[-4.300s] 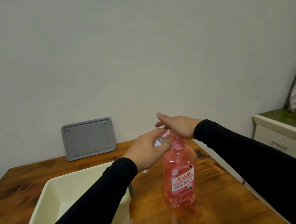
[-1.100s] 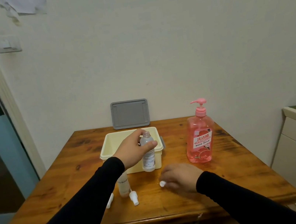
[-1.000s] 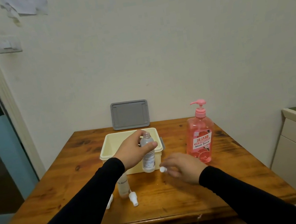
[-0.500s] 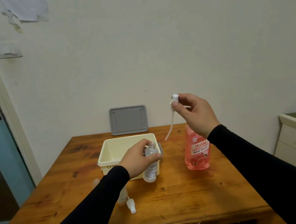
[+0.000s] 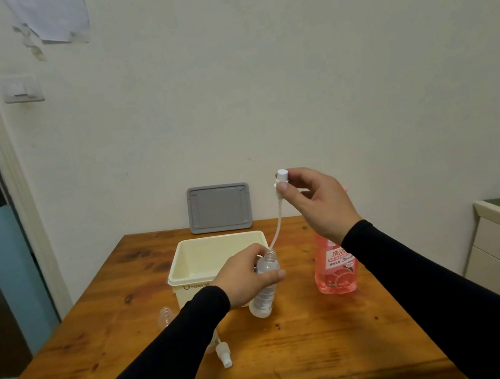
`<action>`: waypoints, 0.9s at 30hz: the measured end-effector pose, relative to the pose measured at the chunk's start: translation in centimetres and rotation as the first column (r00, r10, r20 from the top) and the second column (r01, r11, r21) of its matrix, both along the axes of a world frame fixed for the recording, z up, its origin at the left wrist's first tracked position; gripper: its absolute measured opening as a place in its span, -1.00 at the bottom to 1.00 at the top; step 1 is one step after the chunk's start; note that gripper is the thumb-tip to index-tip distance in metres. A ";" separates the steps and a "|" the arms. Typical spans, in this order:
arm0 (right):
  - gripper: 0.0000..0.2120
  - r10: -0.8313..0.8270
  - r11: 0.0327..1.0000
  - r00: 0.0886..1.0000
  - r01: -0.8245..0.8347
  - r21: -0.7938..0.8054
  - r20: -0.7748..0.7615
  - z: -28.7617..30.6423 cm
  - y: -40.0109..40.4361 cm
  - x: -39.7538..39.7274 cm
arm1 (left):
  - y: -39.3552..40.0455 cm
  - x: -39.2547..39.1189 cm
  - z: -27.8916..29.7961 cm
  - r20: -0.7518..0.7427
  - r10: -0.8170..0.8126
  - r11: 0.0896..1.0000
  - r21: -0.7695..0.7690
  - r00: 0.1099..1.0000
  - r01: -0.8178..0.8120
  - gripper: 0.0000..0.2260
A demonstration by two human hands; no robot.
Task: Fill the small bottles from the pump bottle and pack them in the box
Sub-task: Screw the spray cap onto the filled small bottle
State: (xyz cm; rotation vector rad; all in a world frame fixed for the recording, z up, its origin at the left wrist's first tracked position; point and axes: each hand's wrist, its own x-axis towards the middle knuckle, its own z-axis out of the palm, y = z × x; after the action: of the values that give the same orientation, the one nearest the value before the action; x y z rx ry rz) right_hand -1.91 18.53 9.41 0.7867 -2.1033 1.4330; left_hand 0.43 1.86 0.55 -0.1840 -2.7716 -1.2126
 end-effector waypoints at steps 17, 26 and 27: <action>-0.75 0.079 0.979 0.984 -0.106 0.175 0.159 -3.9 -0.7 -0.5 | -0.1 0.0 0.9 -0.104 -0.042 0.994 0.093 0.994 0.051 -0.60; -0.72 0.120 0.972 0.967 -0.160 0.170 0.223 -4.6 -0.5 -0.7 | -0.2 -0.3 1.3 -0.123 -0.058 0.992 0.104 0.991 0.071 -0.61; -0.72 0.125 0.972 0.966 -0.165 0.169 0.226 -4.7 -0.5 -0.7 | -0.2 -0.3 1.3 -0.123 -0.062 0.991 0.110 0.990 0.076 -0.62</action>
State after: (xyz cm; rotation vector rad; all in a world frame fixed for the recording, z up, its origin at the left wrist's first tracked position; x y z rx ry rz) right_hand -2.58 18.02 4.73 0.9111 -2.4155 1.4678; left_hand 0.13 1.66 1.87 -0.3331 -2.6057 -1.3259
